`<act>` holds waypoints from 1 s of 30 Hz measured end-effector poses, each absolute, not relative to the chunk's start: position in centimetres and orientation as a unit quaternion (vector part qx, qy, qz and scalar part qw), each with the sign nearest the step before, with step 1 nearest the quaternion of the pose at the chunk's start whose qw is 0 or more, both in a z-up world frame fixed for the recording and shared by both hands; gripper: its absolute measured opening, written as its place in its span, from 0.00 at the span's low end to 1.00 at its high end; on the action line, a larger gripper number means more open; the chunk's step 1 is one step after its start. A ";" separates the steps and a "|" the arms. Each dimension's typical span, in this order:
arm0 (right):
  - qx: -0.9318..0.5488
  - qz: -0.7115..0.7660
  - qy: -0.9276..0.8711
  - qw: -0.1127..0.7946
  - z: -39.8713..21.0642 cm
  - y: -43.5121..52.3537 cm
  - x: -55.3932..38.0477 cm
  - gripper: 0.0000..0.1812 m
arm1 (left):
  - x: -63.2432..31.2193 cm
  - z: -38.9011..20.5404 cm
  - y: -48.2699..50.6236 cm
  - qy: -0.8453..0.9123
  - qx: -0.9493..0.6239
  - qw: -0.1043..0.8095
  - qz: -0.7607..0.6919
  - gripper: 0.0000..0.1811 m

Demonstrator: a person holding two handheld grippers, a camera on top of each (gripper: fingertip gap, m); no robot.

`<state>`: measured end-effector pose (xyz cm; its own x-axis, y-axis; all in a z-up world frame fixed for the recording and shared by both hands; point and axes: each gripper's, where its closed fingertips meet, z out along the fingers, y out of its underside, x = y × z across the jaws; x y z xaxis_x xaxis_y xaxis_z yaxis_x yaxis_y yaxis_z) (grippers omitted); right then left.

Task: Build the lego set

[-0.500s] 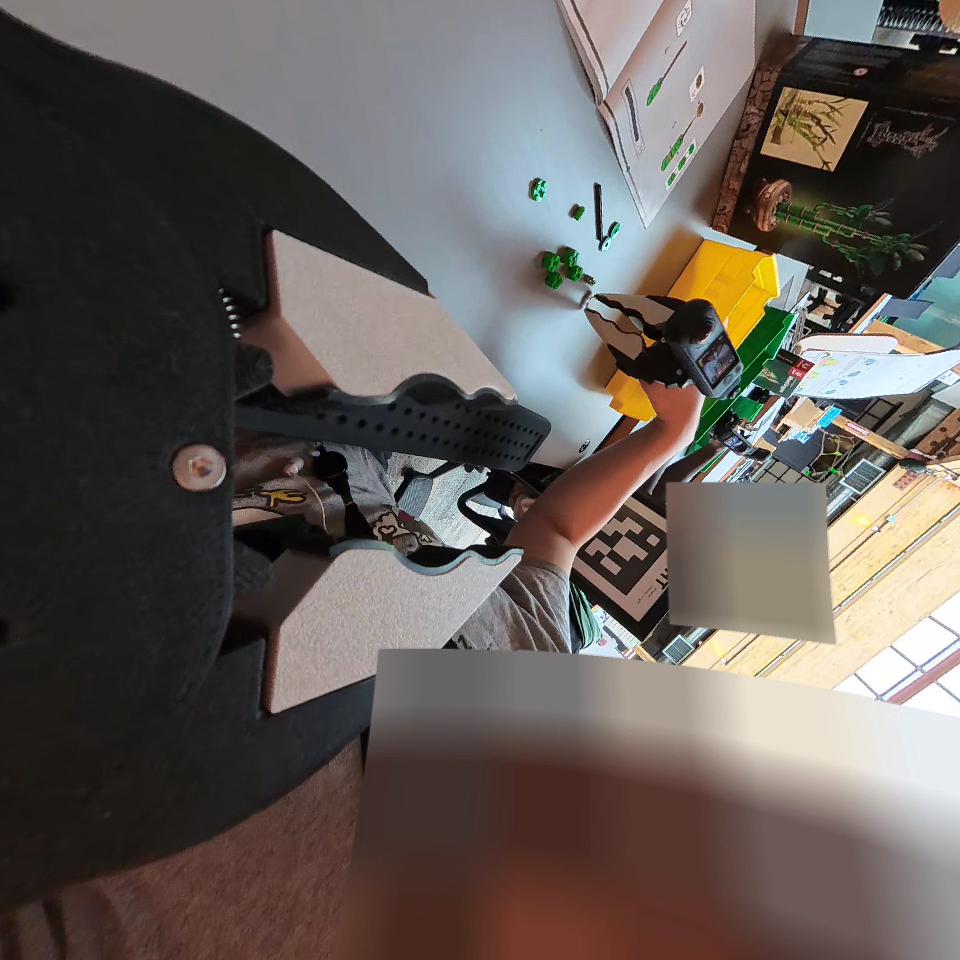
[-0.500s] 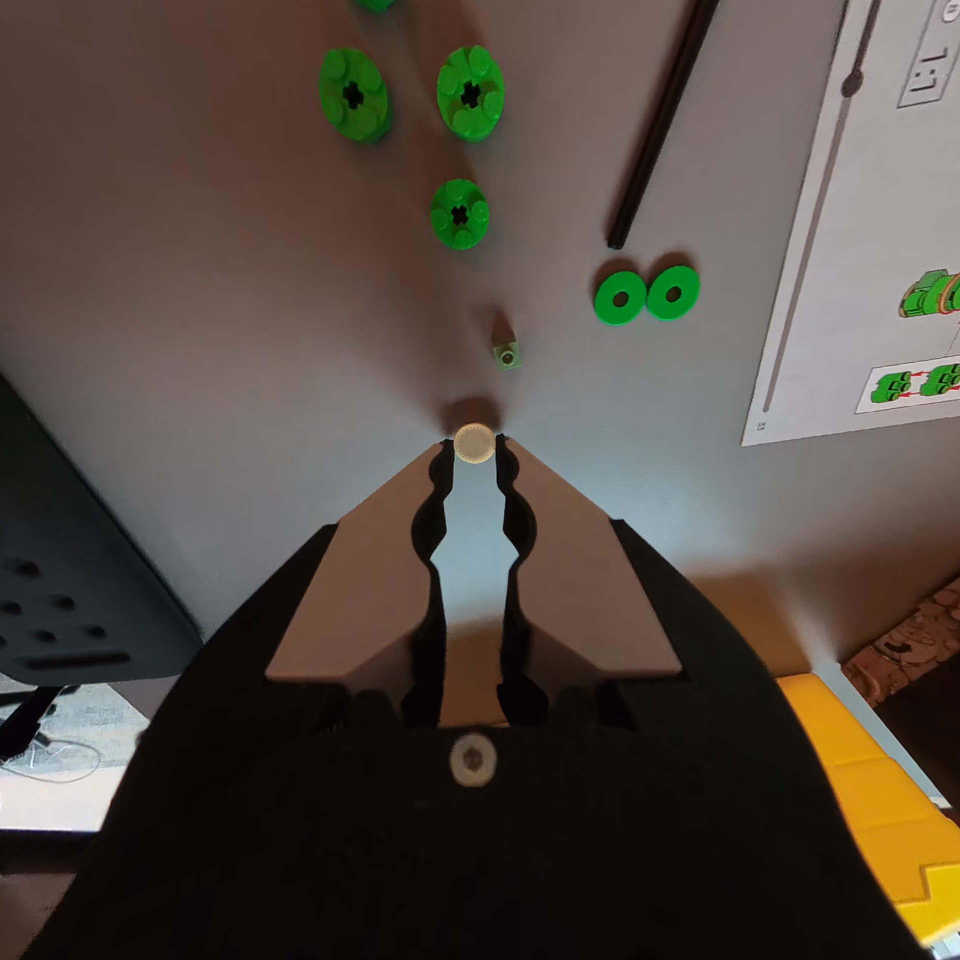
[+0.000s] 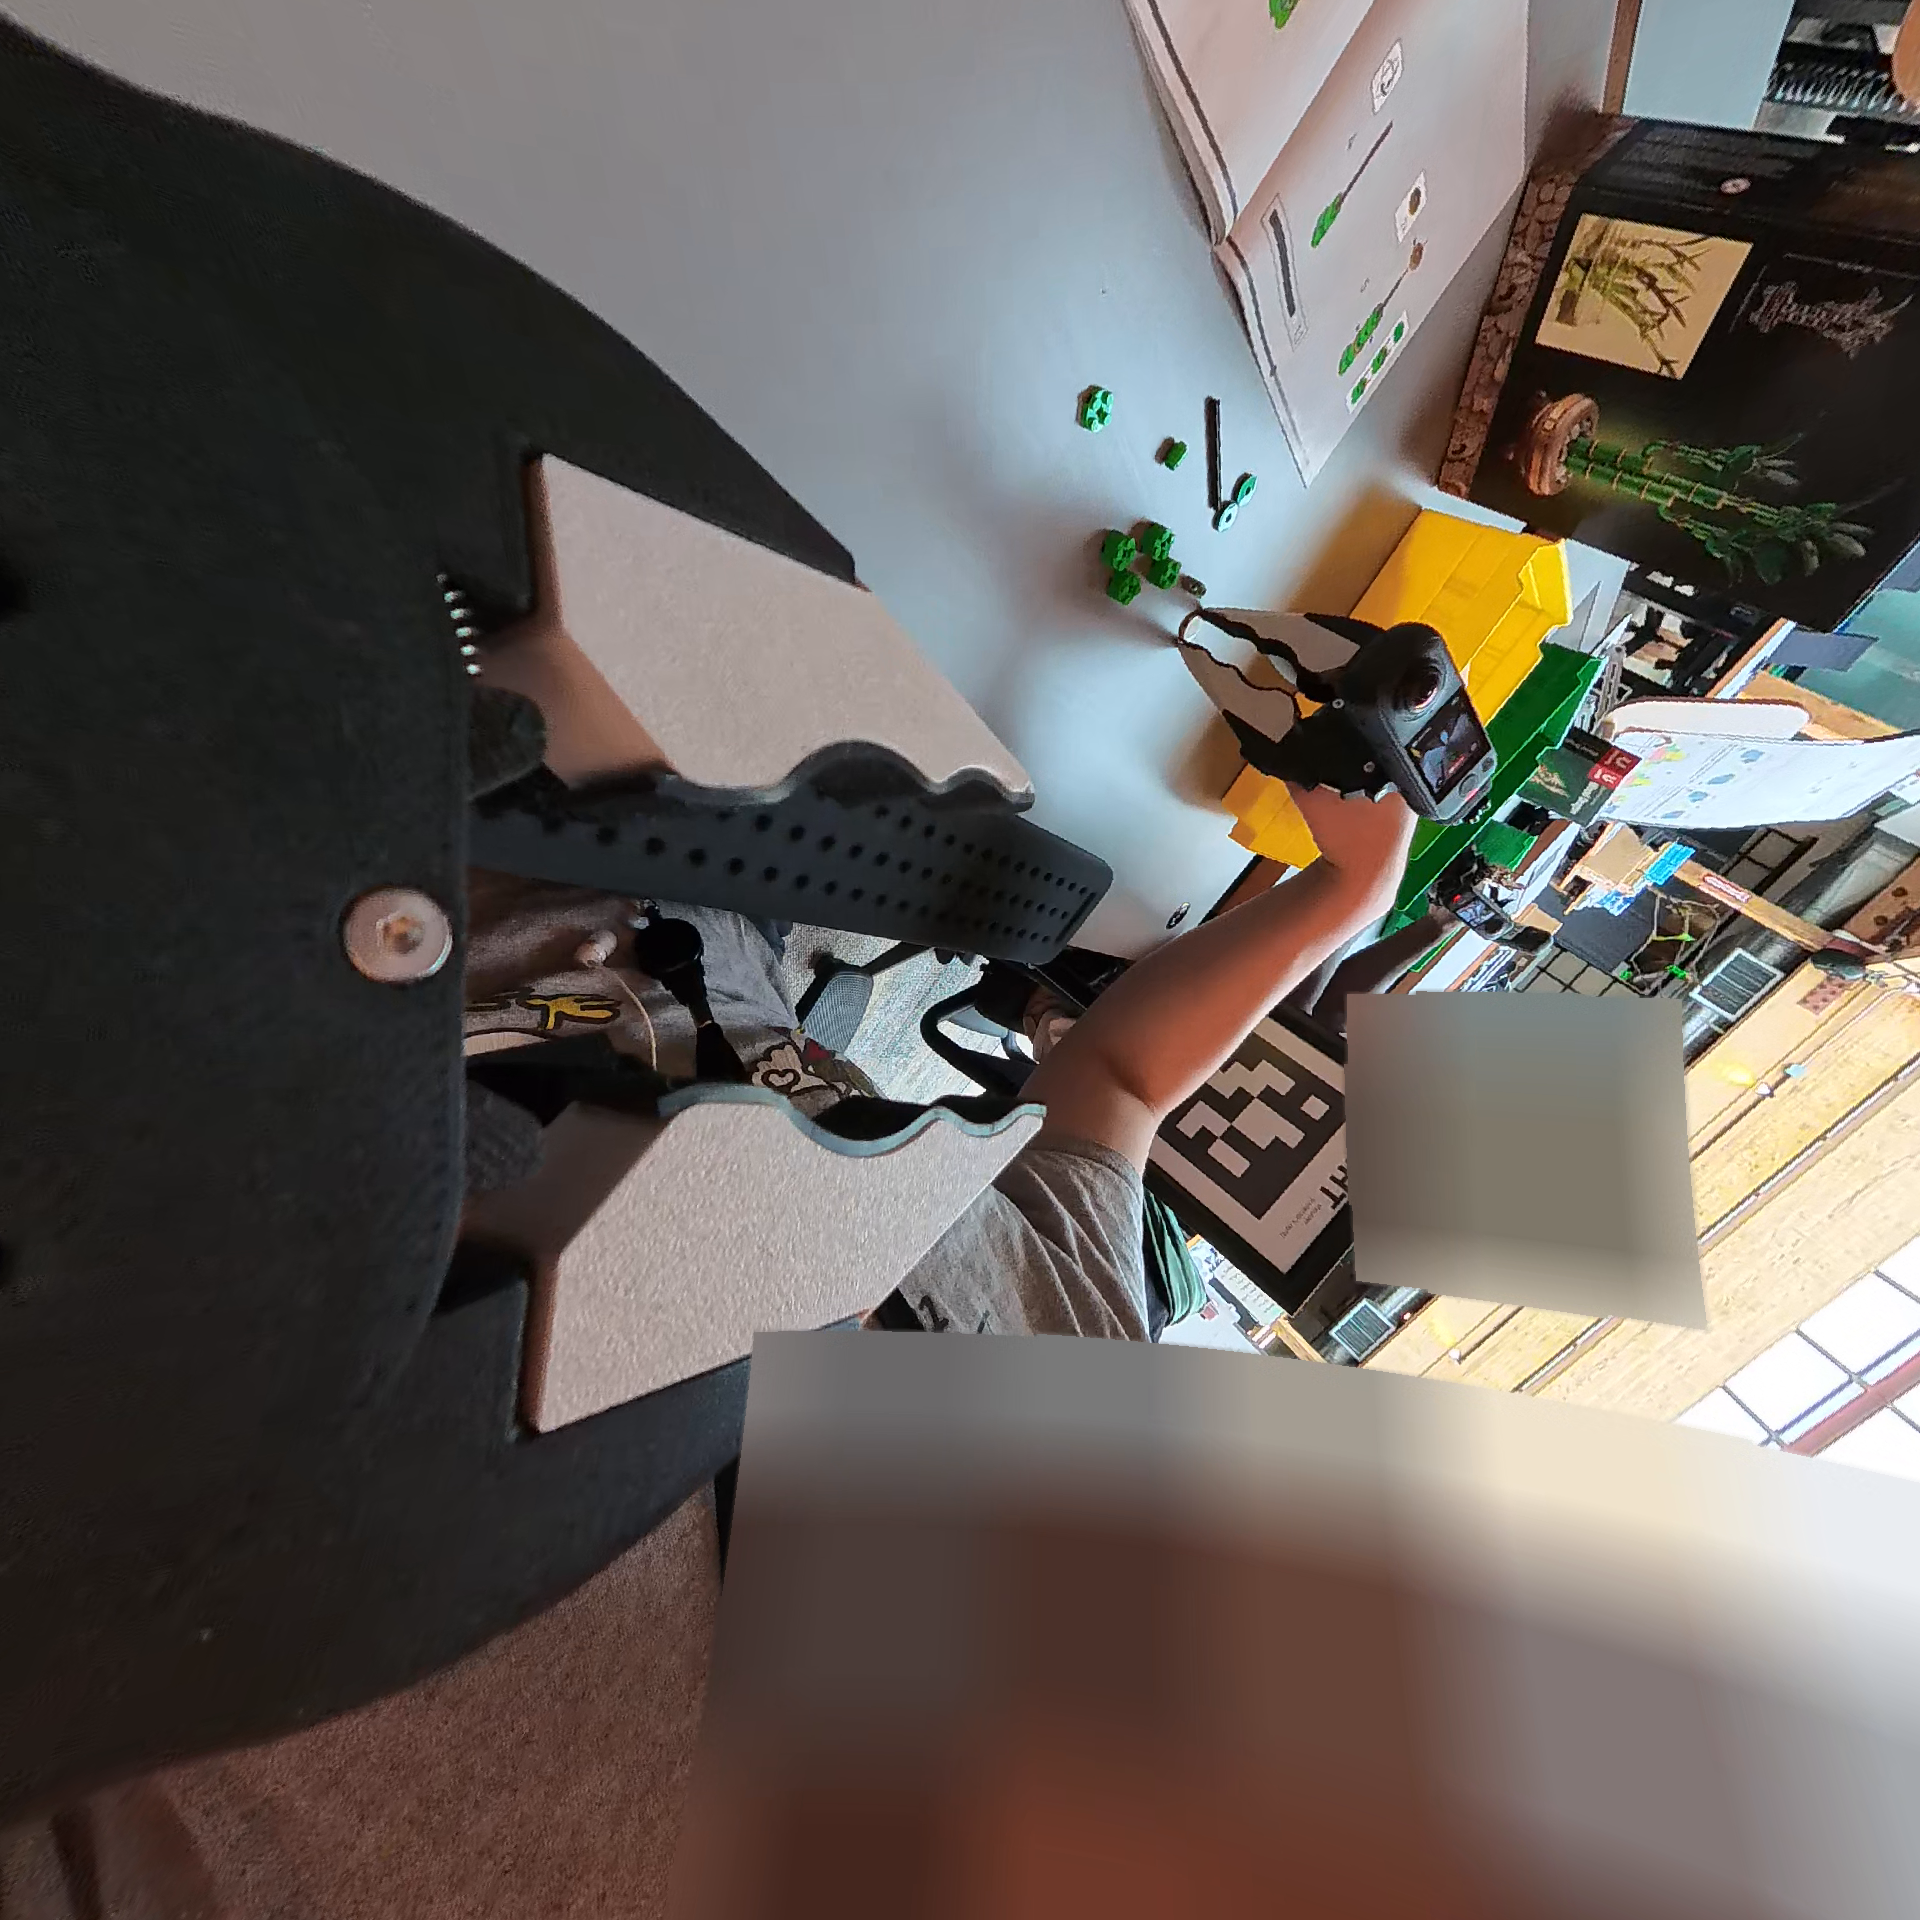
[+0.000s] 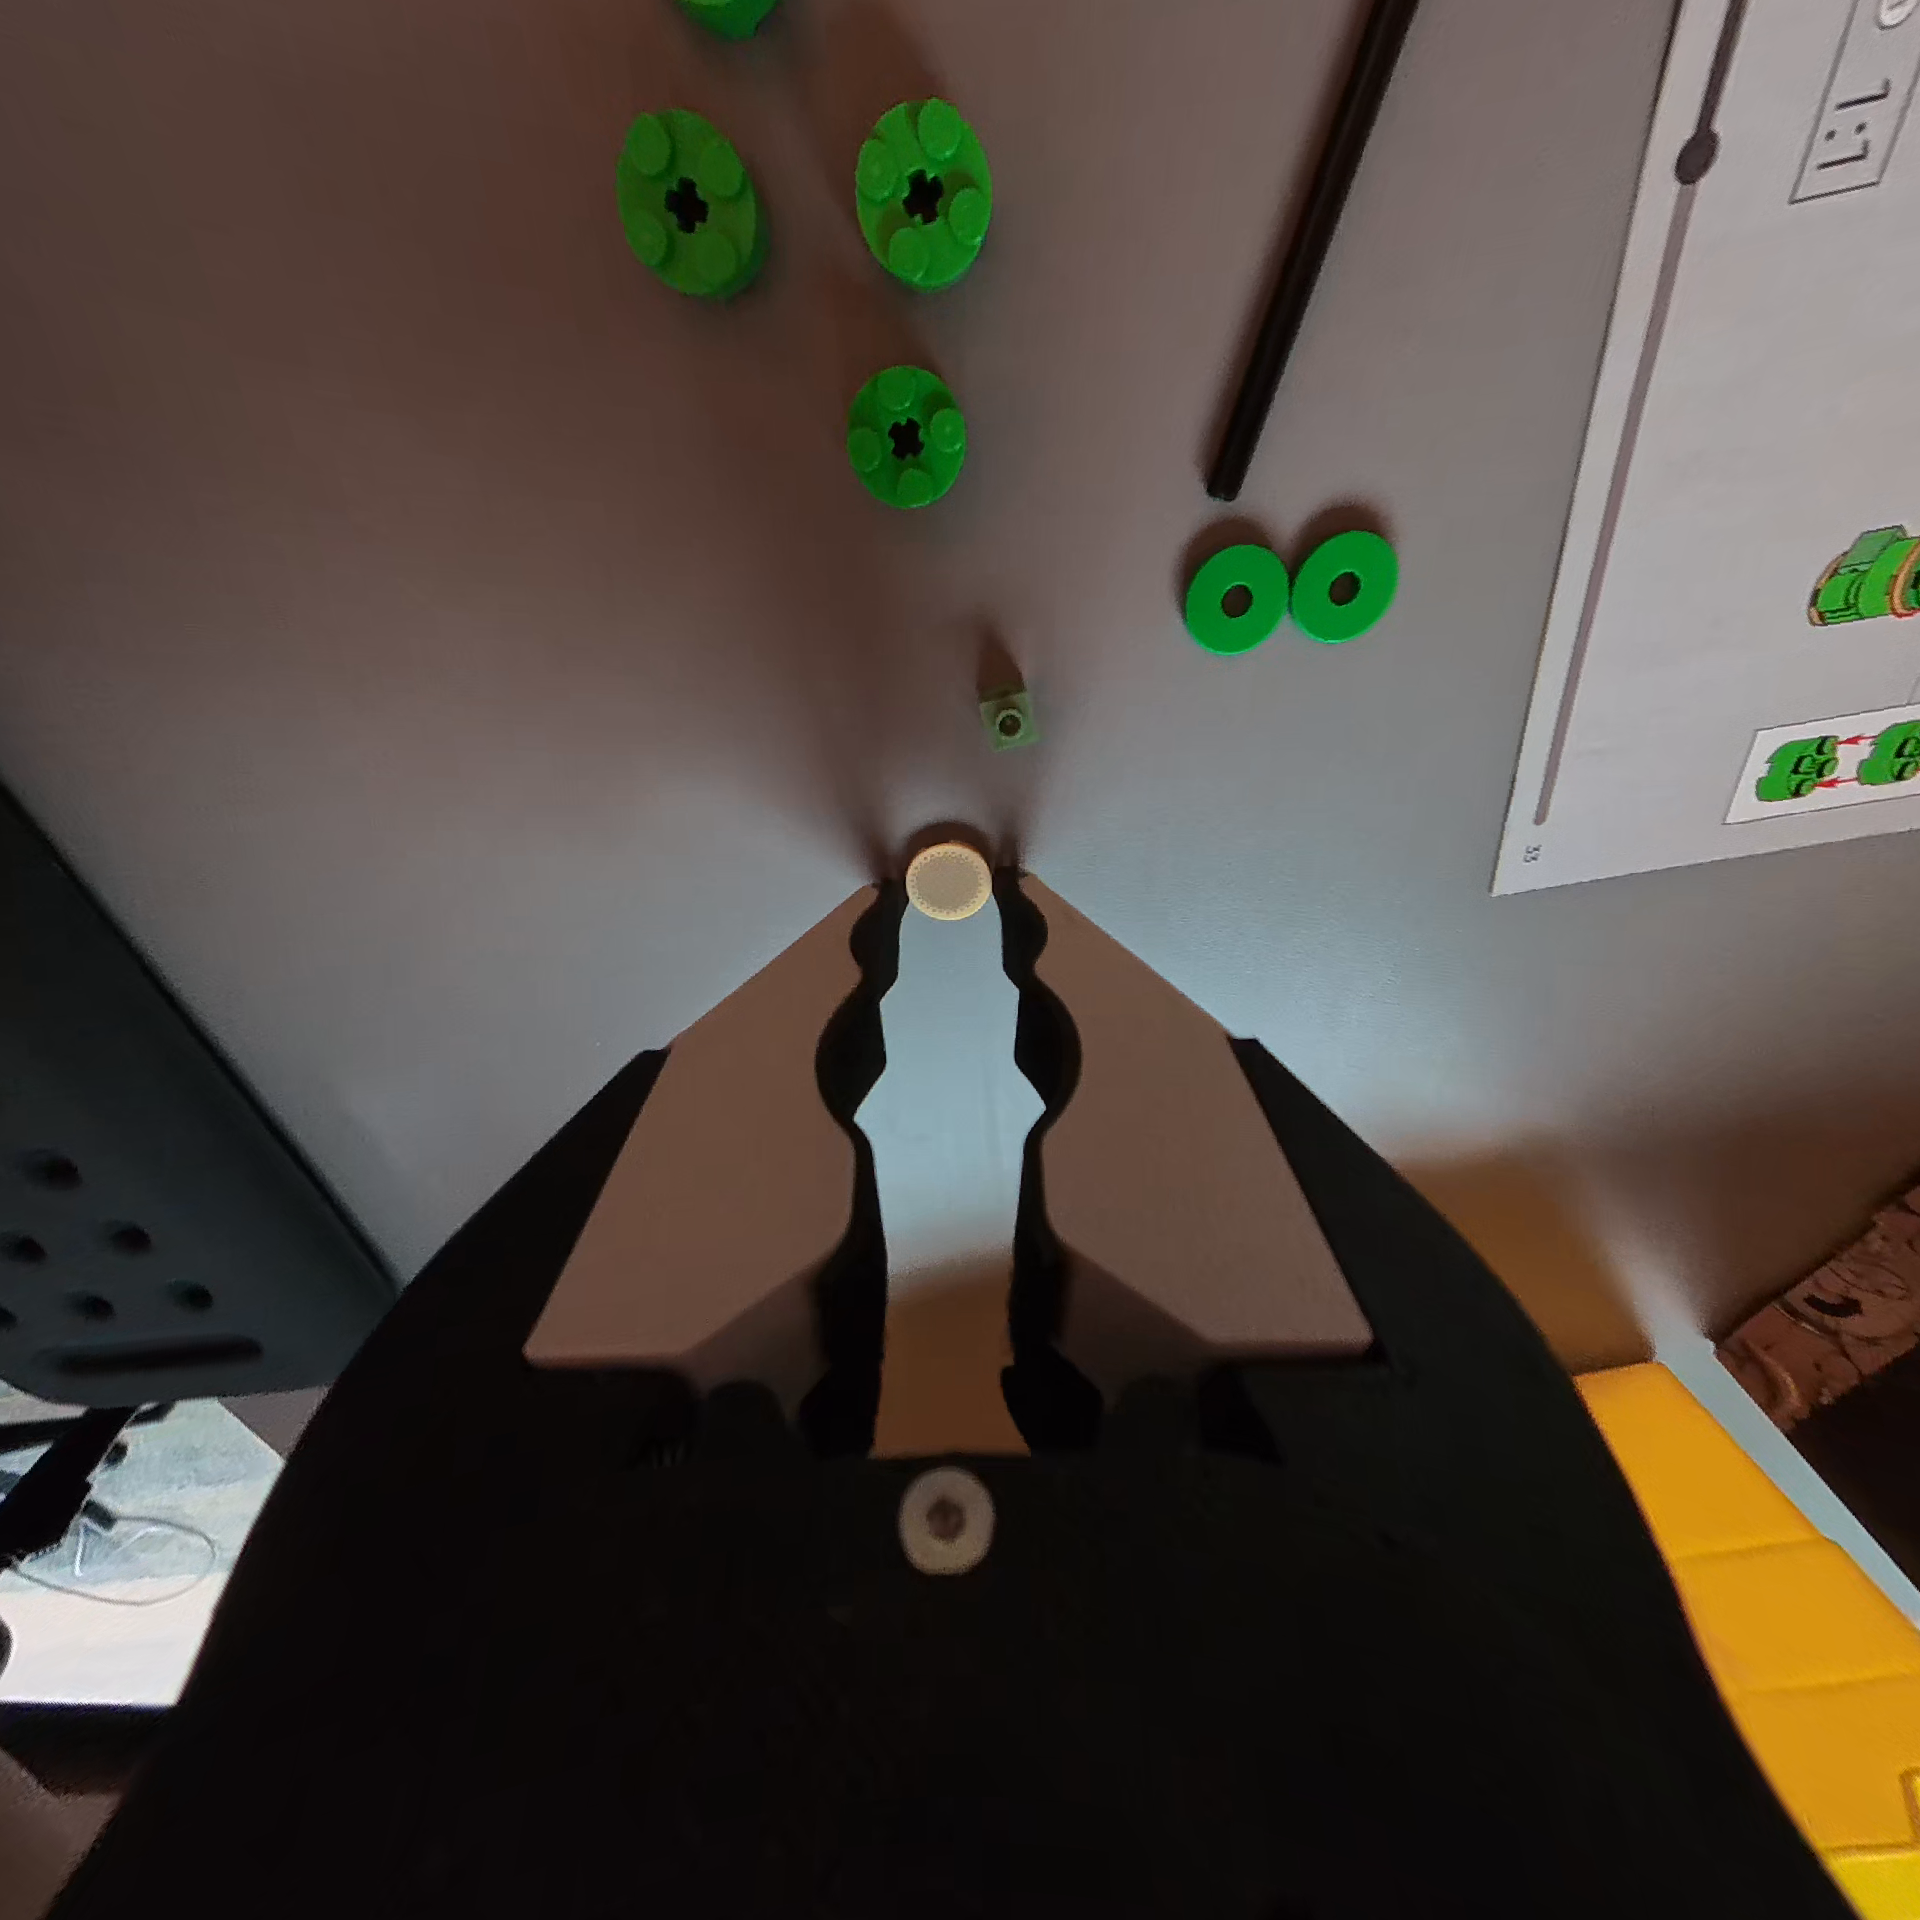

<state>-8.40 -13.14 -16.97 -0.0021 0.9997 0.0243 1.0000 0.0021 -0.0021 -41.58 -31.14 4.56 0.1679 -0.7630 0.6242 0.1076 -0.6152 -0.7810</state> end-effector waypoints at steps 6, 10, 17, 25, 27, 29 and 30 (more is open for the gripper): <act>-0.738 0.072 -0.662 0.113 -16.3 -13.0 -8.9 0.14 | -41.9 4.6 -31.3 0.242 -0.671 0.372 -0.594 0.29; -0.717 0.178 -0.576 0.350 -11.4 -12.3 -10.9 0.15 | -42.6 4.7 -31.3 0.233 -0.669 0.390 -0.589 0.30; -0.633 0.288 -0.396 0.599 -2.1 -12.9 -13.0 0.20 | -44.6 5.0 -30.7 0.219 -0.673 0.428 -0.563 0.30; -0.605 0.266 -0.299 0.689 1.8 -12.8 -17.4 0.21 | -55.5 6.0 -26.9 0.122 -0.728 0.586 -0.336 0.30; -0.599 0.255 -0.305 0.695 1.9 -13.1 -19.1 0.21 | -58.5 5.8 -26.6 0.105 -0.745 0.602 -0.268 0.31; -0.601 0.234 -0.320 0.694 1.5 -13.1 -20.7 0.21 | -60.5 5.8 -26.6 0.097 -0.753 0.607 -0.234 0.31; -0.601 0.223 -0.328 0.694 1.3 -13.1 -21.4 0.21 | -61.2 5.8 -26.6 0.095 -0.756 0.609 -0.222 0.31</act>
